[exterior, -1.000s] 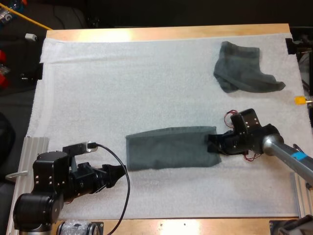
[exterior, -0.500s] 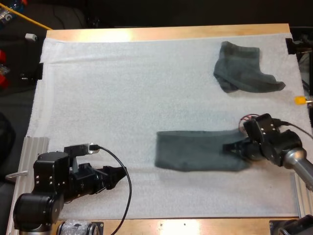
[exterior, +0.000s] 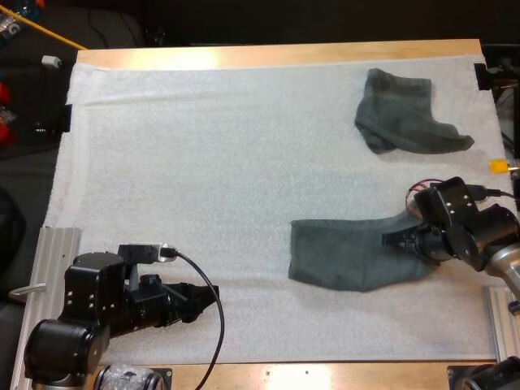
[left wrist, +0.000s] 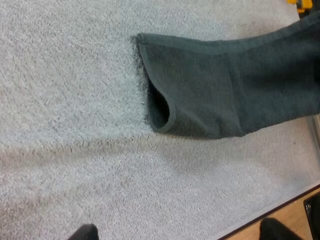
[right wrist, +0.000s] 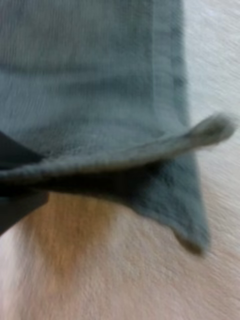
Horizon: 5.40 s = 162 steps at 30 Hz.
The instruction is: Pick towel from pile, fold and stack
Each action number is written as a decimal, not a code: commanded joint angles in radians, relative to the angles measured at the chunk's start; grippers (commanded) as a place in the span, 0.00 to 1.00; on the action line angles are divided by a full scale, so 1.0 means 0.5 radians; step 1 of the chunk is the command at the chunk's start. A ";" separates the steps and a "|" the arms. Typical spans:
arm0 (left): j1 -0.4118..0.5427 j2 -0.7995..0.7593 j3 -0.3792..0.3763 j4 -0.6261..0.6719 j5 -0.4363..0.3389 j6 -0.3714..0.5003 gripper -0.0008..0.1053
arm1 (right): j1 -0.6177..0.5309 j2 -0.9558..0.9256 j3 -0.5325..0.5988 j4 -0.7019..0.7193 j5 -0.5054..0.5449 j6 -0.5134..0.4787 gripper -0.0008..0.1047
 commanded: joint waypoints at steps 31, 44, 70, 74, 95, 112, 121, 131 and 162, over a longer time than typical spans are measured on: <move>-0.004 -0.004 -0.018 0.006 0.000 0.046 0.59 | 0.578 0.654 -0.014 -0.945 -0.610 0.812 0.03; -0.004 -0.004 -0.018 0.006 0.000 0.059 0.59 | 0.608 0.661 -0.014 -1.170 -1.128 0.812 0.68; -0.004 -0.004 -0.018 0.006 0.012 0.091 0.59 | 0.904 0.646 -0.006 -1.163 -0.873 0.885 0.68; -0.004 -0.004 -0.018 0.006 0.012 0.107 0.59 | 0.904 0.499 -0.006 -1.133 -0.696 0.876 0.68; -0.104 -0.004 -0.018 0.006 0.013 0.241 0.59 | 0.904 -0.616 -0.029 -0.095 -0.146 0.663 0.68; -0.104 0.101 0.083 -0.160 0.063 0.206 0.68 | 0.904 -1.264 -0.043 0.059 -0.056 0.668 0.68; -0.107 0.376 0.100 -0.383 0.106 0.177 0.68 | 0.904 -1.272 -0.043 0.139 0.223 0.668 0.68; -0.108 0.767 0.100 -0.684 0.137 0.157 0.68 | 0.904 -1.272 -0.043 0.222 0.251 0.668 0.68; -0.769 2.120 -0.104 -1.765 0.226 -0.529 0.68 | 0.904 -1.272 -0.043 0.236 0.351 0.668 0.68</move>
